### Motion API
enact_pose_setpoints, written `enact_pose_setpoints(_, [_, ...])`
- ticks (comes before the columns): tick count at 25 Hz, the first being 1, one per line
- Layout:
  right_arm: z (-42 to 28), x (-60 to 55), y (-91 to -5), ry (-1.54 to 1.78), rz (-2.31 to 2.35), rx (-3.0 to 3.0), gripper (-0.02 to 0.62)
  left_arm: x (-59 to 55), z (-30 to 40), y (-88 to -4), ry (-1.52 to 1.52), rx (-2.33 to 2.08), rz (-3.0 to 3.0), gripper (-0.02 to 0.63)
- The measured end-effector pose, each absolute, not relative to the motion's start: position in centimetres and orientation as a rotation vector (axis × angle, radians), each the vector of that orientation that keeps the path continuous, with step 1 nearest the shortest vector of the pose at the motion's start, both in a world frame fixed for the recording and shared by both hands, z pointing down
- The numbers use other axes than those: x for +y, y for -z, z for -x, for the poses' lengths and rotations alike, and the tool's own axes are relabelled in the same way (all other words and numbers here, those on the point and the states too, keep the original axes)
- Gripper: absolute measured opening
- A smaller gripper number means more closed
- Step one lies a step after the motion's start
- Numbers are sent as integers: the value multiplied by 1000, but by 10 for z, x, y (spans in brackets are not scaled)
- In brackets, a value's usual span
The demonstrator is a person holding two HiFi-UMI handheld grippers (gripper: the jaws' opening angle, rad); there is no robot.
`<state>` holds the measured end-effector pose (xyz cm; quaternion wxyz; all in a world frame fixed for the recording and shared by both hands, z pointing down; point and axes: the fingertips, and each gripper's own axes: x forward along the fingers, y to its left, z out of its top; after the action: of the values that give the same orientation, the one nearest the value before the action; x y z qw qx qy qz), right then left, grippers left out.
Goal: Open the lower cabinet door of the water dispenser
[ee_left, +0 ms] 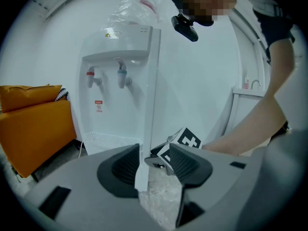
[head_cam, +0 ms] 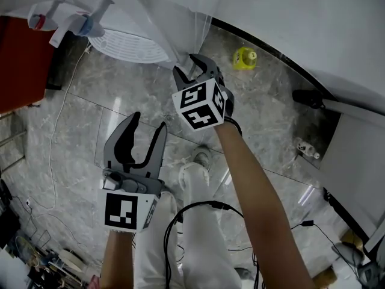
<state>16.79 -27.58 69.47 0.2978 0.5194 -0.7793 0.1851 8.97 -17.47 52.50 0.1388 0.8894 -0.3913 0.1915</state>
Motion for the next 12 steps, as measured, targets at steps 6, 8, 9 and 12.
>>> enact_pose_setpoints(6, [-170,-276,-695,-526,-1398,-2065,165,-173,-83,-524,-548,-1146,-2563,193])
enact_pose_setpoints(8, [-169,-275,-695,-541,-1404,-2068,156,-173,-81,-523,-549,-1150,-2560,193])
enact_pose_setpoints(9, [-169,-275,-695,-551,-1411,-2068,152,-173,-80,-523,-547,-1152,-2559,193])
enact_pose_setpoints(12, [-170,-275,-695,-585,-1439,-2060,143,-173,-79,-523,-537,-1153,-2554,193])
